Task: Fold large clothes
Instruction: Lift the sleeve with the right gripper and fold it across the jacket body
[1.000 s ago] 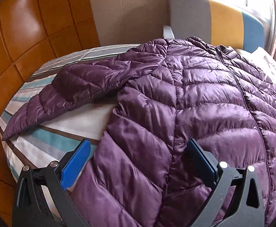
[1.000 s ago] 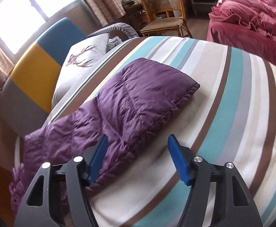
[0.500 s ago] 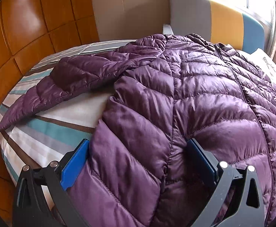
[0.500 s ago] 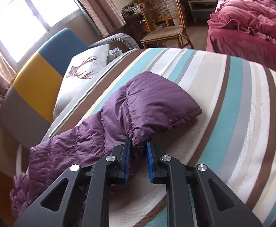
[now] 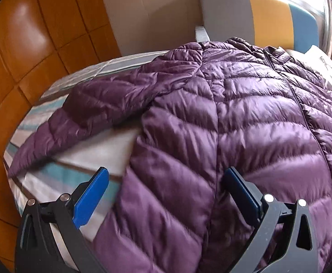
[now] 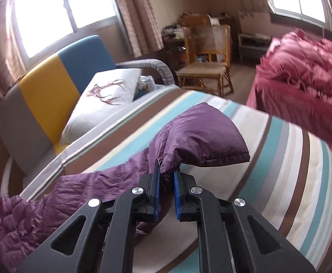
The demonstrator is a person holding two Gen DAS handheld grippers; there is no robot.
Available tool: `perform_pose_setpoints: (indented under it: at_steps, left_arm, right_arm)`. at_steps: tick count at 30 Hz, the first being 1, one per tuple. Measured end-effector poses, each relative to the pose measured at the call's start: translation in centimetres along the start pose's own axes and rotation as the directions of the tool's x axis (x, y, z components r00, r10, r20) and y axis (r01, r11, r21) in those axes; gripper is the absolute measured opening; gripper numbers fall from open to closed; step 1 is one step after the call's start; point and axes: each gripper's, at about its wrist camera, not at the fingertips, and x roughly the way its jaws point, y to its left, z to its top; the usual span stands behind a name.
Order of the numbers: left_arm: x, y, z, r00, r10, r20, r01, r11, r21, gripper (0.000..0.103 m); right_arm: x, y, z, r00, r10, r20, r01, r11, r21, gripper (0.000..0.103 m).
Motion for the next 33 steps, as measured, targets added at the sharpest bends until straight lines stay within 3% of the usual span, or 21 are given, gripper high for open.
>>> perform_pose_setpoints:
  at_steps: [6,13,23,33]
  left_arm:
    - [0.8,-0.2,-0.3,1.0,-0.005,0.007,0.005,1.0,-0.008,0.101]
    - [1.0,-0.2,-0.4,1.0,-0.012,0.009,0.013,1.0,-0.01,0.101]
    - [1.2,0.4,-0.5,0.999,-0.046,-0.002,0.046,0.998,-0.036,0.101]
    - [1.4,0.8,-0.5,0.997,-0.08,-0.012,0.079,0.995,-0.062,0.101]
  right_arm:
    - [-2.4,2.9,0.6,0.998,0.052,0.046,-0.049,0.996,-0.077,0.01]
    - [-4.8,8.7,-1.2,0.985,0.169,0.045,-0.159,0.971,-0.178,0.01]
    - [-7.5,18.9,-7.6,0.944,0.325,-0.054,-0.325,0.892,-0.315,0.01]
    - [-9.7,27.1,-13.6,0.897,0.409,-0.167,-0.44,0.793,-0.422,0.01]
